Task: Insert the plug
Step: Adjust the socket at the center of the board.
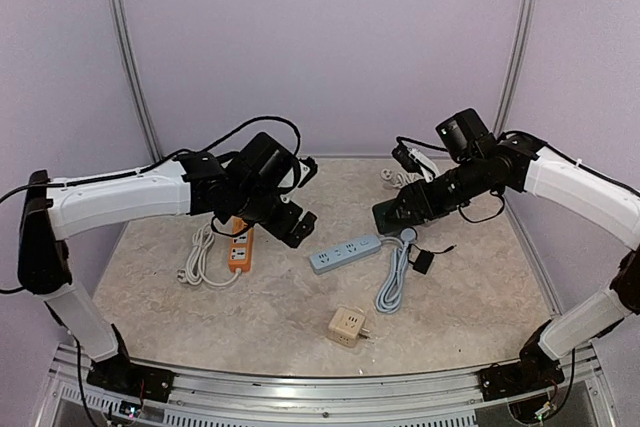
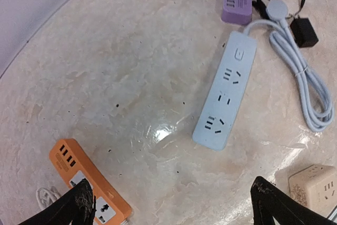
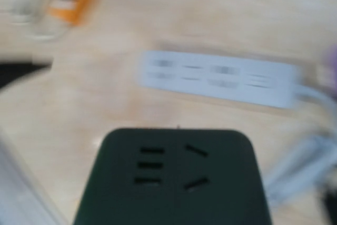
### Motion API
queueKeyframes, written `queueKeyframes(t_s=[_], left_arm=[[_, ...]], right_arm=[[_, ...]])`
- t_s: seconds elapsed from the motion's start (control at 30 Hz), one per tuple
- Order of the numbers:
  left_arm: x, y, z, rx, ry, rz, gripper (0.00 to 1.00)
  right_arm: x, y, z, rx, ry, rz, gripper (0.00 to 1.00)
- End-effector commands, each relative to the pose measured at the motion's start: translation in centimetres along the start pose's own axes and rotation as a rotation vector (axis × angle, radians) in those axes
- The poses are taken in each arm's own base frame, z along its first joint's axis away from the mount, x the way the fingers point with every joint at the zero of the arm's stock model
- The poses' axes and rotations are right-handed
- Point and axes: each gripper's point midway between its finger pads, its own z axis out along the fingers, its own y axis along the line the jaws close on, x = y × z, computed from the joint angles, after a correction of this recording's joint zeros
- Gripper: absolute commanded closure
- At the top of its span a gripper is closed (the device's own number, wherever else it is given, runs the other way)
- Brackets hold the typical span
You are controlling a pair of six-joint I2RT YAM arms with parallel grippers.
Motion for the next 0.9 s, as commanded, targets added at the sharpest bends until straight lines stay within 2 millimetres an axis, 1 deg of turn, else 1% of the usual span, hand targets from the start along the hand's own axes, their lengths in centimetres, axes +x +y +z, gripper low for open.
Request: queueKeyframes(t_s=[0.0, 0.03, 0.07, 0.1, 0.17, 0.23, 0.27, 0.3, 0.33, 0.4, 0.47, 0.53, 0.6, 0.63, 0.67, 0.73, 0.77, 0.8, 0.87], left_arm=[[-2.7, 3.6, -4.8, -0.045, -0.165, -0.204, 0.01], [-2.7, 3.8, -5.2, -0.012, -0.175, -0.226, 0.01], [-2.2, 4.0, -5.3, 0.016, -0.179, -0.243, 0.01], [-1.7, 4.4, -5.1, 0.020, -0.183, -0.269, 0.01], [-1.2, 4.3, -4.6, 0.058, -0.206, -0.280, 0.01], [-1.7, 3.6, -4.7, 0.103, -0.273, -0.281, 0.01], [-1.3, 3.4, -4.5, 0.111, -0.287, -0.281, 0.01], [-2.1, 3.5, -4.8, 0.118, -0.362, -0.283, 0.01], [-1.9, 3.4, -4.5, 0.123, -0.403, -0.275, 0.01], [-2.3, 3.0, -4.5, 0.141, -0.499, -0.236, 0.01], [-2.3, 2.5, -4.0, 0.153, -0.530, -0.198, 0.01], [-2.3, 1.4, -2.8, 0.154, -0.509, -0.138, 0.01], [-1.6, 0.1, -0.2, 0.132, -0.450, -0.071, 0.01], [-1.6, -0.5, 0.6, 0.127, -0.434, -0.049, 0.01], [-0.9, -1.2, 2.3, 0.118, -0.393, -0.035, 0.01], [-0.5, -2.5, 3.9, 0.138, -0.360, -0.017, 0.01], [-0.5, -3.0, 4.3, 0.154, -0.361, -0.016, 0.01], [-0.2, -3.4, 4.9, 0.170, -0.361, -0.021, 0.01], [0.0, -3.6, 5.6, 0.178, -0.364, -0.039, 0.01]], right_arm=[[-2.0, 6.7, -2.8, -0.423, -0.141, -0.076, 1.00], [-2.1, 7.4, -3.1, -0.474, -0.151, -0.089, 1.00], [-2.0, 8.1, -3.5, -0.528, -0.152, -0.104, 1.00], [-2.0, 8.9, -3.8, -0.582, -0.152, -0.123, 1.00], [-2.0, 9.9, -4.4, -0.662, -0.155, -0.157, 1.00], [-2.3, 10.1, -4.6, -0.687, -0.157, -0.168, 1.00], [-2.5, 10.1, -4.6, -0.684, -0.155, -0.171, 1.00], [-2.9, 10.0, -4.7, -0.672, -0.151, -0.173, 1.00], [-3.2, 9.6, -4.3, -0.643, -0.144, -0.170, 1.00], [-3.9, 8.0, -3.2, -0.545, -0.115, -0.148, 1.00], [-4.4, 5.7, -1.6, -0.405, -0.070, -0.115, 1.00], [-4.5, 3.1, 0.3, -0.268, -0.002, -0.078, 1.00], [-4.4, 0.6, 1.8, -0.143, 0.052, -0.046, 1.00], [-4.4, -0.3, 2.3, -0.095, 0.071, -0.037, 1.00], [-4.3, -1.1, 3.0, -0.062, 0.093, -0.030, 1.00], [-4.6, -1.7, 3.2, -0.028, 0.103, -0.026, 1.00], [-4.7, -1.9, 3.3, -0.019, 0.100, -0.025, 1.00], [-4.9, -2.0, 3.2, -0.013, 0.094, -0.022, 1.00], [-4.9, -1.8, 3.2, -0.023, 0.092, -0.019, 1.00]])
